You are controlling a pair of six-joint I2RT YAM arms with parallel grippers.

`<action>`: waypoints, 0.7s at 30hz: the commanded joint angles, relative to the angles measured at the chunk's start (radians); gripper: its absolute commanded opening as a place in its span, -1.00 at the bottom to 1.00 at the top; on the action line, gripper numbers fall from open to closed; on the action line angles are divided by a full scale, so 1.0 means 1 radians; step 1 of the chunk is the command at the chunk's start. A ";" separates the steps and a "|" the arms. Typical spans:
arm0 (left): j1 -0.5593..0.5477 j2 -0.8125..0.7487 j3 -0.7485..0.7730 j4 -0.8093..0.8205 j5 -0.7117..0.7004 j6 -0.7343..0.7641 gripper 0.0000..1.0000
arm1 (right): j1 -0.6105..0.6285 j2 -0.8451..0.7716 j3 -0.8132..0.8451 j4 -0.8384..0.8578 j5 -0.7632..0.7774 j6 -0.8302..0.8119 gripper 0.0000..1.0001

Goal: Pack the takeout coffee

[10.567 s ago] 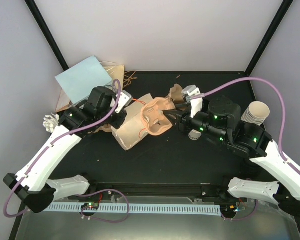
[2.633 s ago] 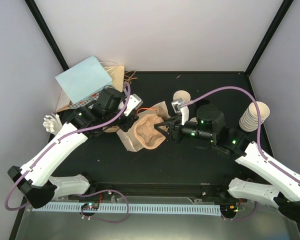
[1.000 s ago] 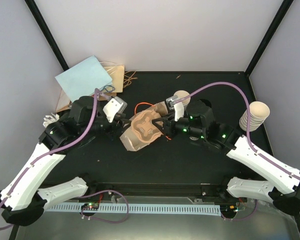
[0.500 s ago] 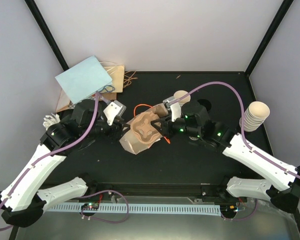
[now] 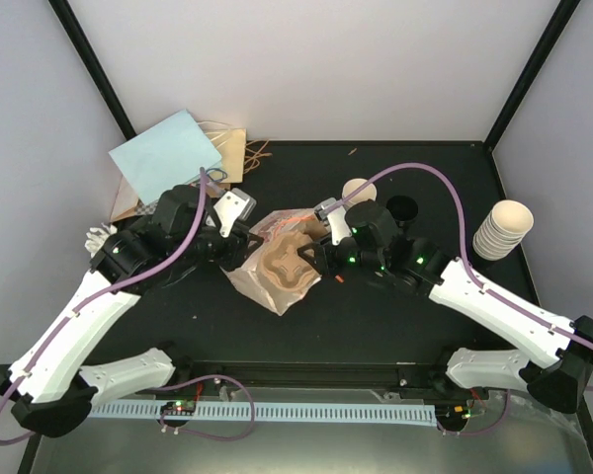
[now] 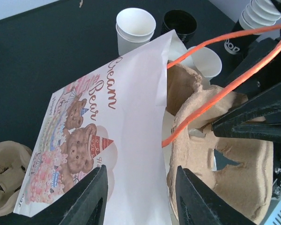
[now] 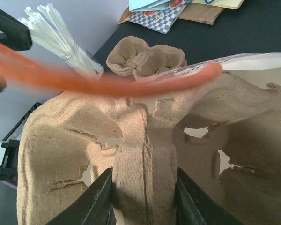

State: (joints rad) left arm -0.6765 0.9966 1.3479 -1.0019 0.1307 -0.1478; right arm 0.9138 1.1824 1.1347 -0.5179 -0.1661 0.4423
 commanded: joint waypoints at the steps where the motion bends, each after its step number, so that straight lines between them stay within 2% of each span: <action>1: -0.007 0.036 0.030 0.008 0.026 0.033 -0.15 | -0.003 -0.014 0.027 0.004 0.003 -0.023 -0.38; 10: -0.007 0.059 0.050 0.093 0.193 0.096 0.02 | -0.002 -0.012 0.025 0.013 -0.002 -0.030 -0.38; 13: -0.007 0.080 0.052 0.133 0.206 0.094 0.04 | -0.003 -0.010 0.025 0.016 -0.005 -0.030 -0.38; 18: -0.007 0.139 0.070 0.156 0.197 0.100 -0.06 | -0.003 -0.009 0.024 0.016 -0.007 -0.033 -0.38; 21: -0.006 0.158 0.075 0.175 0.176 0.100 -0.23 | -0.003 -0.011 0.018 0.017 -0.007 -0.034 -0.38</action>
State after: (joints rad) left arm -0.6785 1.1339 1.3815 -0.8841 0.3027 -0.0647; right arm 0.9138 1.1820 1.1347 -0.5213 -0.1669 0.4244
